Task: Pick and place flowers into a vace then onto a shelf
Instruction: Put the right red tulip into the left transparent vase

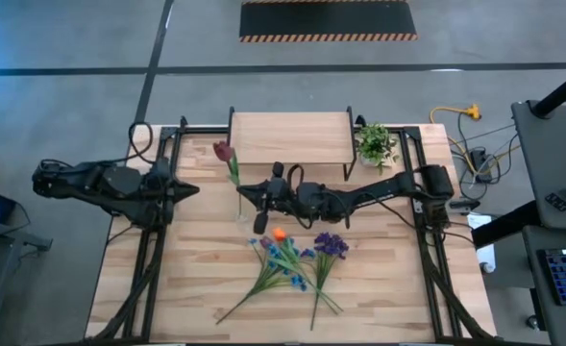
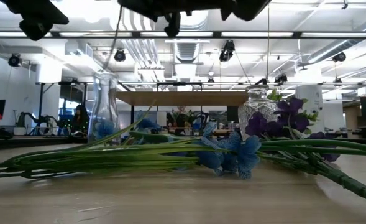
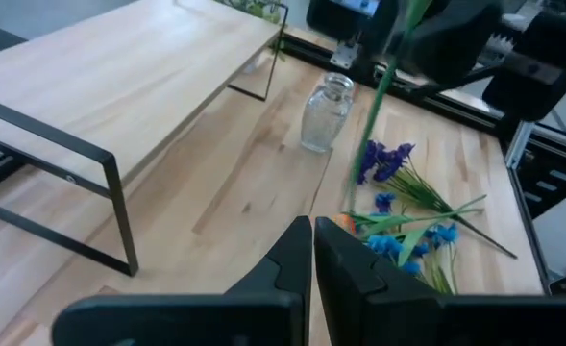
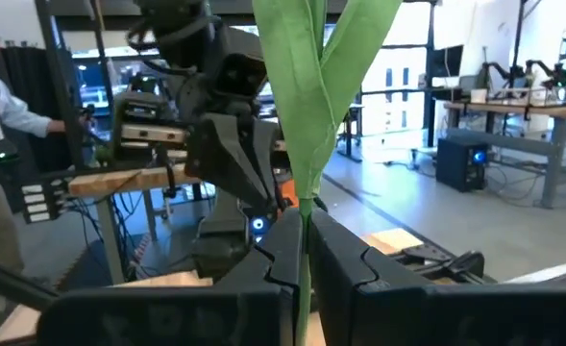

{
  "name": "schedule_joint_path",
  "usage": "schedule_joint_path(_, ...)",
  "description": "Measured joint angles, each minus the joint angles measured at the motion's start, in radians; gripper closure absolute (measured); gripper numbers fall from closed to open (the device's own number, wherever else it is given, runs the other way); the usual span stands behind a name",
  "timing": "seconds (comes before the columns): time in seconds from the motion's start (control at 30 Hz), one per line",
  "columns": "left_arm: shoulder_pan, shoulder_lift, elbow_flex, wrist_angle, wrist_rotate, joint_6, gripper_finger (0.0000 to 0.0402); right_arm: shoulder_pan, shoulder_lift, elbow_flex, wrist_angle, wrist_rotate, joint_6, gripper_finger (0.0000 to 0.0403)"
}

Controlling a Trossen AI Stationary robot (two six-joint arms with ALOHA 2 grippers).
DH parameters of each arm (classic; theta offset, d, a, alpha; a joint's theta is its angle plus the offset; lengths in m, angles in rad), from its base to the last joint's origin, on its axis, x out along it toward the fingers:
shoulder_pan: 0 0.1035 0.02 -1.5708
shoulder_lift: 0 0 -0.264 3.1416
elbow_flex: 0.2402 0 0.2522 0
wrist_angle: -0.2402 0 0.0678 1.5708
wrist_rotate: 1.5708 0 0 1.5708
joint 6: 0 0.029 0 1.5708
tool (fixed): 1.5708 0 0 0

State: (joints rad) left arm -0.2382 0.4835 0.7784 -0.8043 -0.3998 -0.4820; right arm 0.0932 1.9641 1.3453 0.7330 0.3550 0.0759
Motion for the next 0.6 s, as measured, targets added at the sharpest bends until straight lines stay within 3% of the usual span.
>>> schedule_joint_path(0.6, 0.0, -0.035, 0.0, 0.0, -0.002, 0.002, 0.0402, -0.008, 0.01, 0.009, -0.058, 0.013, -0.008, 0.0394)
